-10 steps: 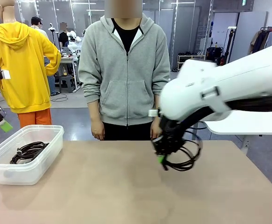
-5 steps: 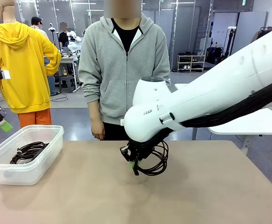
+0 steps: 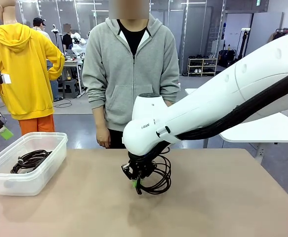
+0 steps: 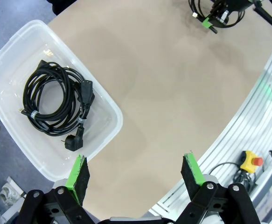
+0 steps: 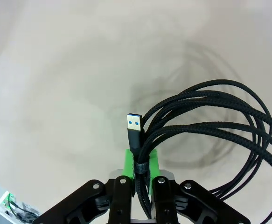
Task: Organize and store the cables.
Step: Place the USB Extension Cable into the Organizing box.
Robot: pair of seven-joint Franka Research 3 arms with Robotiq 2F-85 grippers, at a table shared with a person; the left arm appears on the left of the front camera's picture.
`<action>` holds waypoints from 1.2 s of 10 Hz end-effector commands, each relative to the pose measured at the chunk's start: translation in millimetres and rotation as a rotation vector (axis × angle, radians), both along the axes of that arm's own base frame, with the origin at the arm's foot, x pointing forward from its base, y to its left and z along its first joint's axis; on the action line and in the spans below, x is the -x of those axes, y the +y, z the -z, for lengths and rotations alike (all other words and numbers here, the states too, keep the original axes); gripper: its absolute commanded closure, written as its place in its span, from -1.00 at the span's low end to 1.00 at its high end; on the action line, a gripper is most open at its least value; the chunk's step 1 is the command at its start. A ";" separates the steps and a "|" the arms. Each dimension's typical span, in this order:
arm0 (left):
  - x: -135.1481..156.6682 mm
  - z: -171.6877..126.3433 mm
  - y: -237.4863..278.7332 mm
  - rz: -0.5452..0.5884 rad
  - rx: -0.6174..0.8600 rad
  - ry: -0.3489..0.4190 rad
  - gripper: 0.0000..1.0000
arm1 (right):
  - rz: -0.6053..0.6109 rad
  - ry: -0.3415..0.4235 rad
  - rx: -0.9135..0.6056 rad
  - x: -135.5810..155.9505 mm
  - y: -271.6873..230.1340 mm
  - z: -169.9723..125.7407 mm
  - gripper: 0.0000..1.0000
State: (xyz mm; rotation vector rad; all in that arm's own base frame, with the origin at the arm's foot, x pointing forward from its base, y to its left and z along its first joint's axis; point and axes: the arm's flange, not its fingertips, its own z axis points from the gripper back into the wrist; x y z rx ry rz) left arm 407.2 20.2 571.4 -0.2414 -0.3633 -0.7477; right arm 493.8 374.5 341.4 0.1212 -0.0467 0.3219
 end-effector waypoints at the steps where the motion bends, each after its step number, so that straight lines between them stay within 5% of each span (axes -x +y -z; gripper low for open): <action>1: -1.6 -3.1 -0.9 -0.021 -0.012 -0.006 -1.00 | 0.047 0.040 0.016 -4.0 6.0 8.0 1.00; 2: -1.6 -3.1 -0.9 -0.021 -0.012 -0.006 -1.00 | 0.051 0.067 0.004 -3.5 4.5 14.7 0.32; 3: -1.6 -3.1 -0.9 -0.021 -0.012 -0.006 -1.00 | 0.048 0.074 -0.008 -2.0 2.8 18.4 0.13; 4: -1.6 -3.1 -0.9 -0.021 -0.012 -0.006 -1.00 | 0.048 0.074 -0.012 -0.7 1.4 18.6 -0.49; 6: -1.6 -3.1 -0.9 -0.021 -0.012 -0.006 -1.00 | 0.043 0.092 -0.031 3.9 -3.0 13.6 -1.00; 10: -1.6 -3.1 -0.9 -0.021 -0.012 -0.006 -1.00 | 0.023 -0.042 -0.043 18.0 -28.6 -37.2 -1.00; 12: 0.0 3.7 -19.4 0.003 0.013 0.005 -1.00 | -0.084 -0.101 -0.105 26.4 -64.4 -73.7 -1.00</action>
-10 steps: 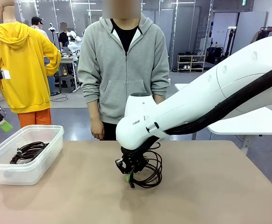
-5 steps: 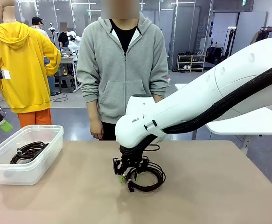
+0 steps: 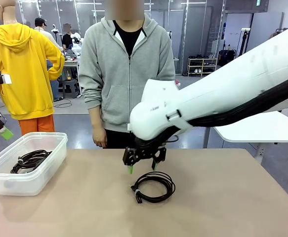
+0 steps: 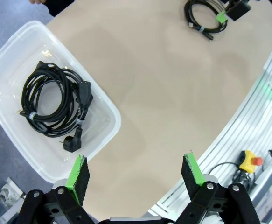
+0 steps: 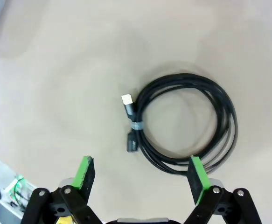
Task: Organize and store the cables.
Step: Place the USB Extension Cable into the Organizing box.
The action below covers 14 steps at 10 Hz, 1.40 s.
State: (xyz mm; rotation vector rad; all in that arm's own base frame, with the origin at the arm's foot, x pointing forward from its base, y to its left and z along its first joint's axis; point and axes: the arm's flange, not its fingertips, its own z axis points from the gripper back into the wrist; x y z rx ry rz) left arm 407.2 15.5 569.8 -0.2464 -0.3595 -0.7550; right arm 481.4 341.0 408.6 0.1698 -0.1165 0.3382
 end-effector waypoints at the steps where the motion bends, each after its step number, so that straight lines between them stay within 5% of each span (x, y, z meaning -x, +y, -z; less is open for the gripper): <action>1: -1.6 4.5 -29.7 -0.056 0.000 0.035 -1.00 | -0.116 -0.068 -0.078 18.0 -51.6 -24.9 -1.00; 5: -6.2 2.3 -120.4 -0.268 0.059 0.159 -1.00 | -0.288 -0.133 -0.195 38.0 -160.9 -70.9 -1.00; 7: -14.7 3.0 -166.8 -0.477 0.052 0.171 -1.00 | -0.399 -0.185 -0.222 57.6 -219.6 -89.3 -1.00; 11: -51.4 39.0 -270.6 -0.632 -0.027 0.124 -1.00 | -0.571 -0.390 -0.213 101.4 -335.0 -95.0 -1.00; 14: -82.0 87.1 -333.9 -0.679 -0.083 0.197 -1.00 | -0.643 -0.528 -0.228 120.0 -375.5 -93.0 -1.00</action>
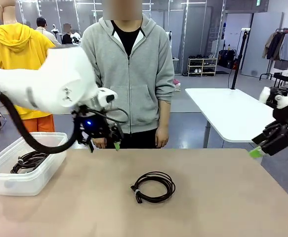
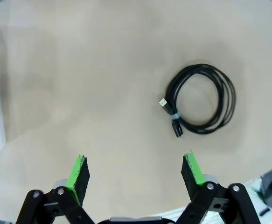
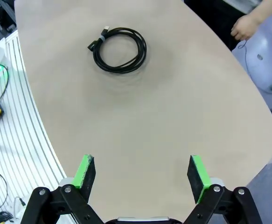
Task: Organize and store the cables.
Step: Place the USB Extension Cable into the Organizing box.
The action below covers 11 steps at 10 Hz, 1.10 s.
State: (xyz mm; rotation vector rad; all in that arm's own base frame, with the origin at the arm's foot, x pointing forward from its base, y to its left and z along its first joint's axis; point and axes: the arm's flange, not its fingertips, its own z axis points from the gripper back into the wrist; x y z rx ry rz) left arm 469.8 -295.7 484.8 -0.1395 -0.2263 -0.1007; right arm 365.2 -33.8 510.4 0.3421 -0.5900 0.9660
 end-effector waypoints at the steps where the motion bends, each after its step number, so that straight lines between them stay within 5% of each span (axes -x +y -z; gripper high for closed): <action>1: -24.5 16.0 -34.9 -0.052 -0.081 0.029 -1.00 | -0.055 -0.076 -0.004 7.7 -4.4 10.5 -1.00; 2: -25.9 20.5 -39.9 -0.030 -0.049 0.048 -1.00 | -0.125 -0.129 0.032 10.9 -2.7 13.8 -1.00; 3: -9.7 18.8 -15.7 -0.021 -0.031 0.017 -1.00 | -0.025 -0.031 0.002 4.4 -5.6 1.2 -1.00; 9: -16.7 15.7 -20.3 -0.039 -0.034 0.005 -1.00 | -0.025 -0.031 0.002 4.4 -5.6 1.2 -1.00; 11: 9.0 30.5 -46.5 -0.117 -0.074 0.059 -1.00 | -0.025 -0.031 0.002 4.4 -5.6 1.2 -1.00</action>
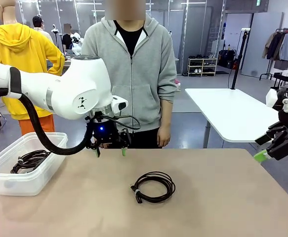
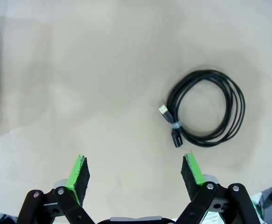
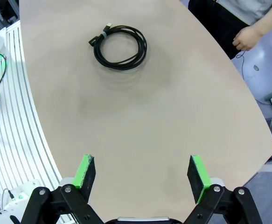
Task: Organize and store the cables.
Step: Place the USB Extension Cable into the Organizing box.
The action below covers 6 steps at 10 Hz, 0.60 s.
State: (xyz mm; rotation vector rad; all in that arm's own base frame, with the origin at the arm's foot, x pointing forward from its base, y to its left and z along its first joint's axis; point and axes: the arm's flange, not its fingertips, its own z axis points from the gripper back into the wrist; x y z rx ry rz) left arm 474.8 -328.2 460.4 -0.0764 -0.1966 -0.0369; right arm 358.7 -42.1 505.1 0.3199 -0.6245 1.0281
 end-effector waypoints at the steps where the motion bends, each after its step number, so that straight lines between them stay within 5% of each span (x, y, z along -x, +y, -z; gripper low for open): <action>1: 27.9 16.5 -20.0 -0.062 -0.027 0.068 -1.00 | 0.023 0.022 -0.013 -2.0 2.8 -4.1 -1.00; 6: 29.3 72.8 -64.2 -0.185 -0.015 0.139 -1.00 | 0.023 0.022 -0.013 -2.0 2.8 -4.1 -1.00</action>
